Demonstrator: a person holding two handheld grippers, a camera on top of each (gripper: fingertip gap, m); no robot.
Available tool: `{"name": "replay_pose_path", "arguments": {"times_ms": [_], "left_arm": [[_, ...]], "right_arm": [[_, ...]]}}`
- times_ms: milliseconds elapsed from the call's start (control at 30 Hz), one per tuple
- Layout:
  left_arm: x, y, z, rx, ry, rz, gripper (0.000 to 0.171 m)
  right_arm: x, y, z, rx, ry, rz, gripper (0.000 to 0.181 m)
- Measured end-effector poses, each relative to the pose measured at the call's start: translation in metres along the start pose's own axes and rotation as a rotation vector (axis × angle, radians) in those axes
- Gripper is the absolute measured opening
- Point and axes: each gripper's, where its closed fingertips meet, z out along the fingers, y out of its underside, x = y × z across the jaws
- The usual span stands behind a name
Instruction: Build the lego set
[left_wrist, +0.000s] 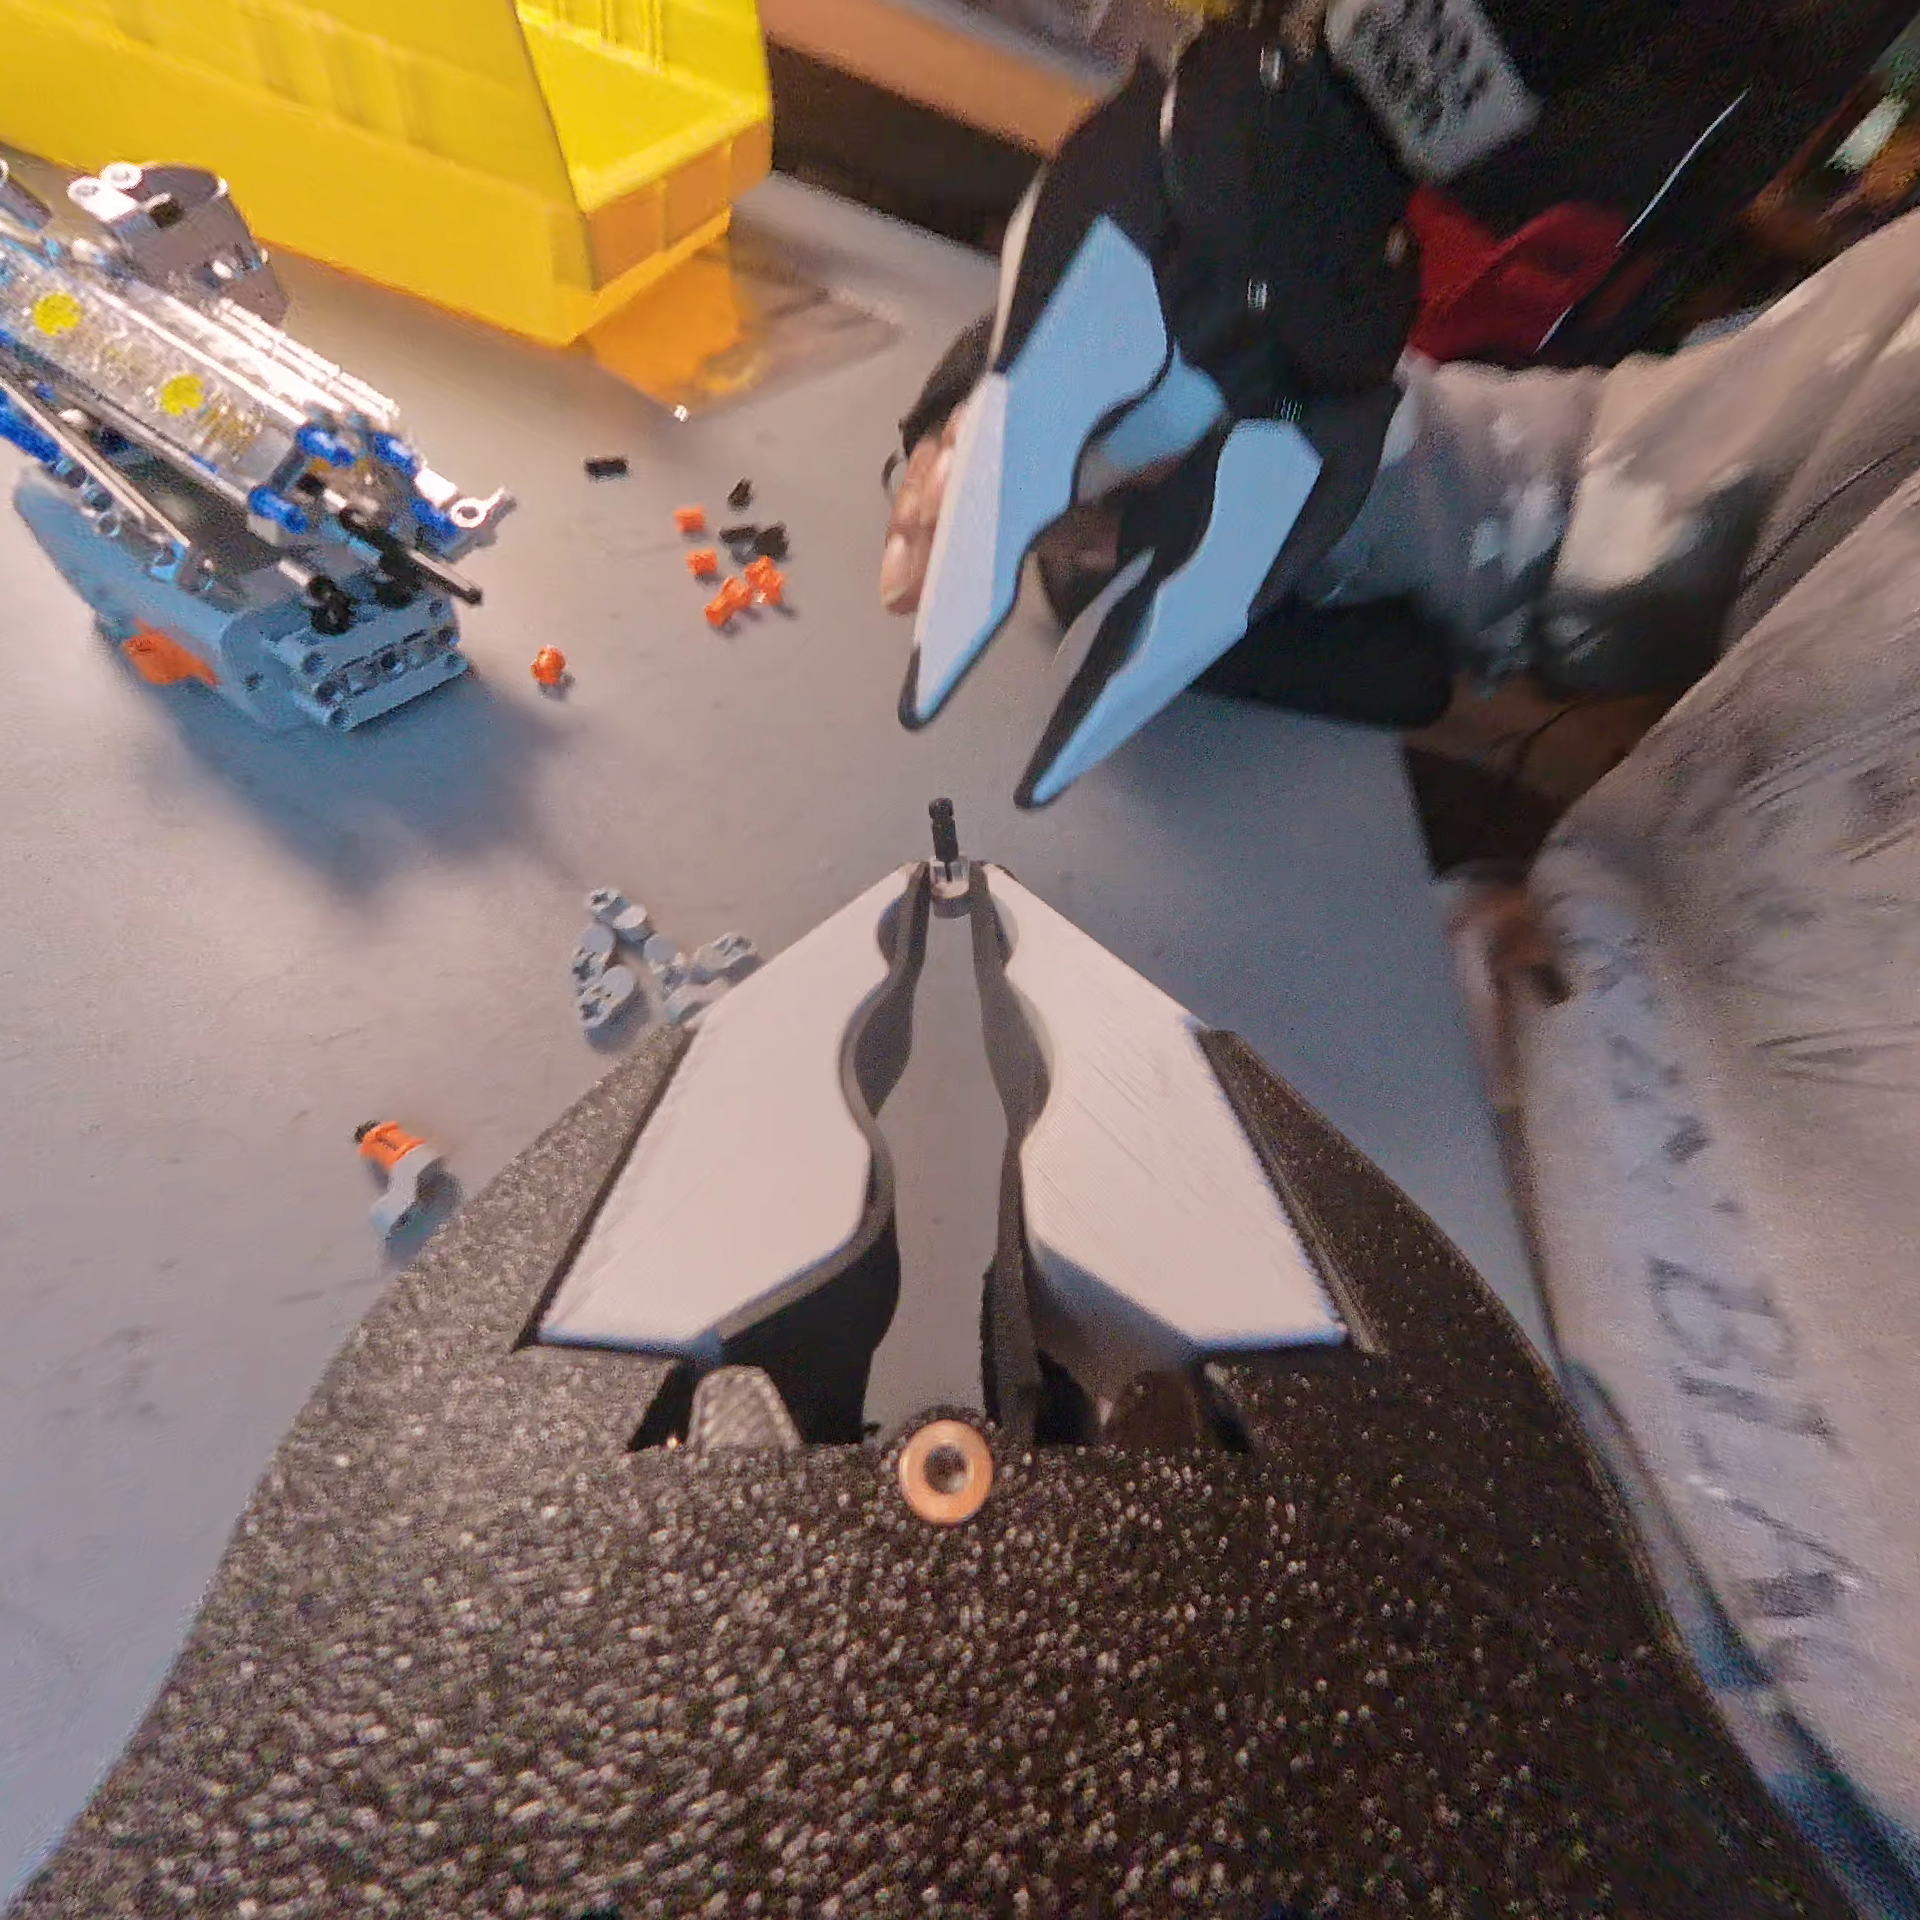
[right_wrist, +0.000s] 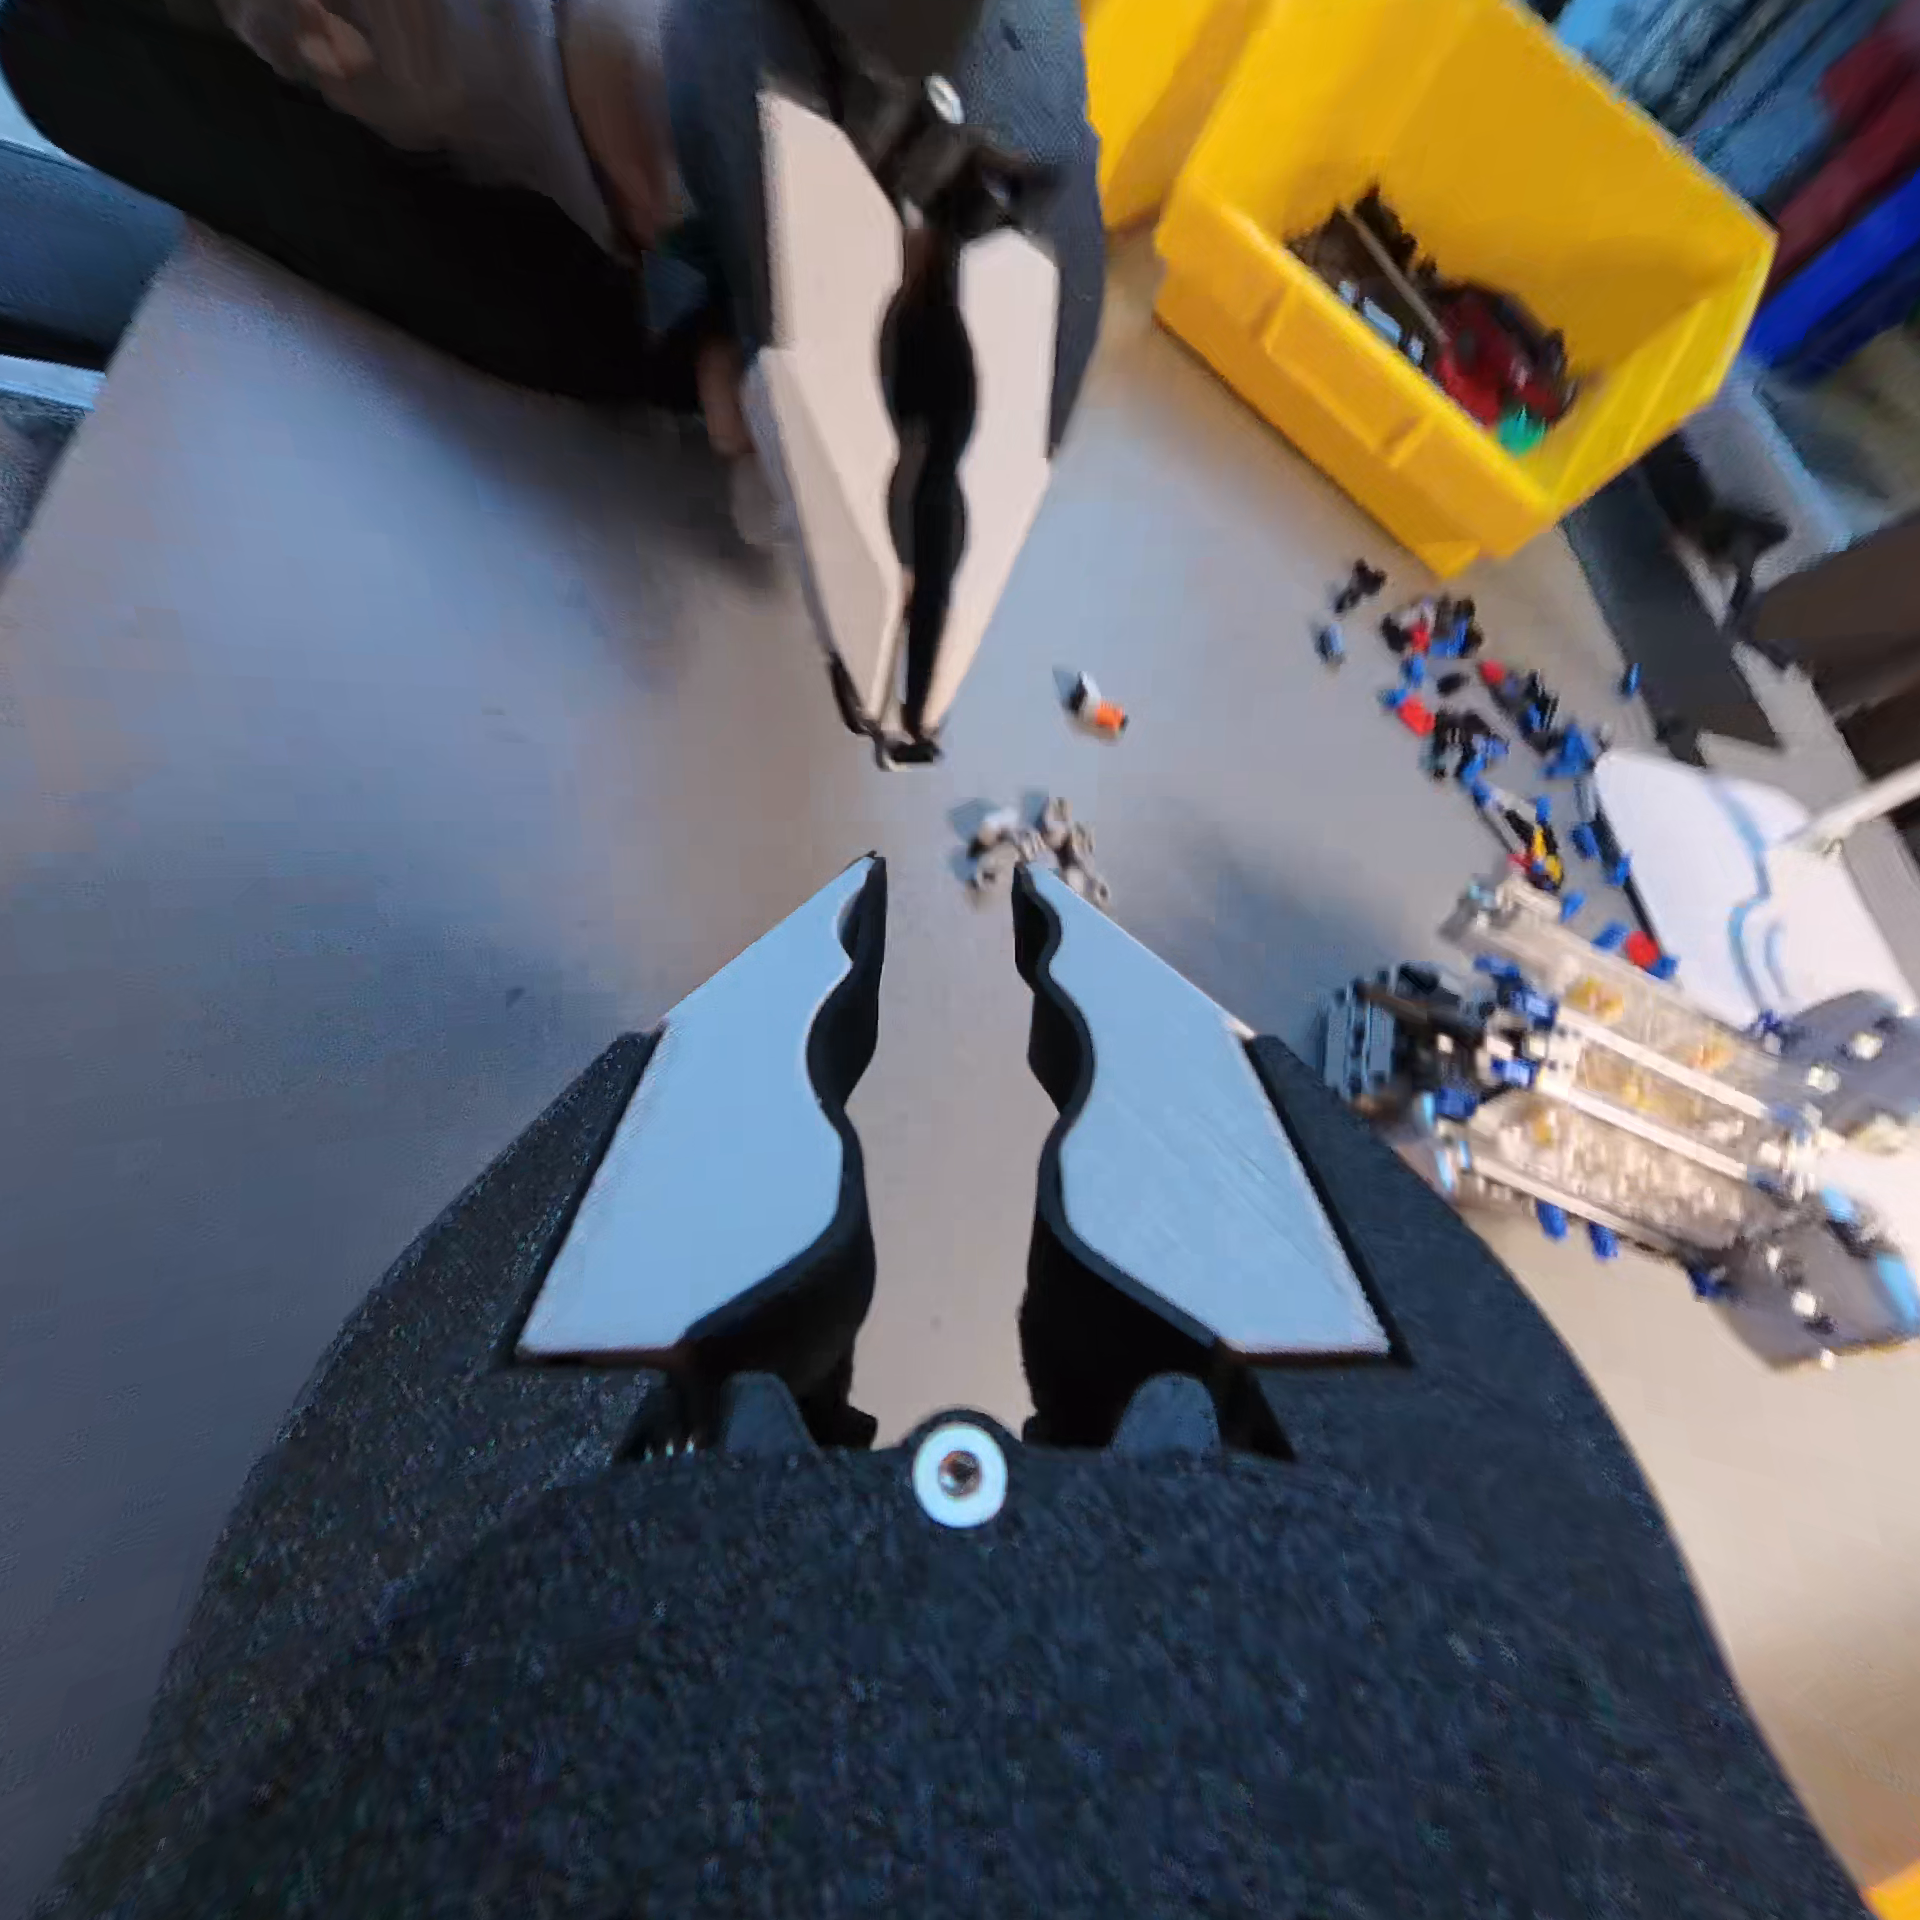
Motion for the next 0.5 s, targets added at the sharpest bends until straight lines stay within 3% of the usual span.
{"name": "replay_pose_path", "arguments": {"times_ms": [233,500], "left_arm": [[-0.003,0.032,0.019,-0.228,-0.063,0.087,0.005],[-0.002,0.048,0.025,-0.326,-0.118,0.203,0.006]], "right_arm": [[0.07,0.066,-0.011,-0.194,0.173,0.317,0.023],[0.087,0.09,0.011,-0.332,0.1,0.327,0.021]]}}
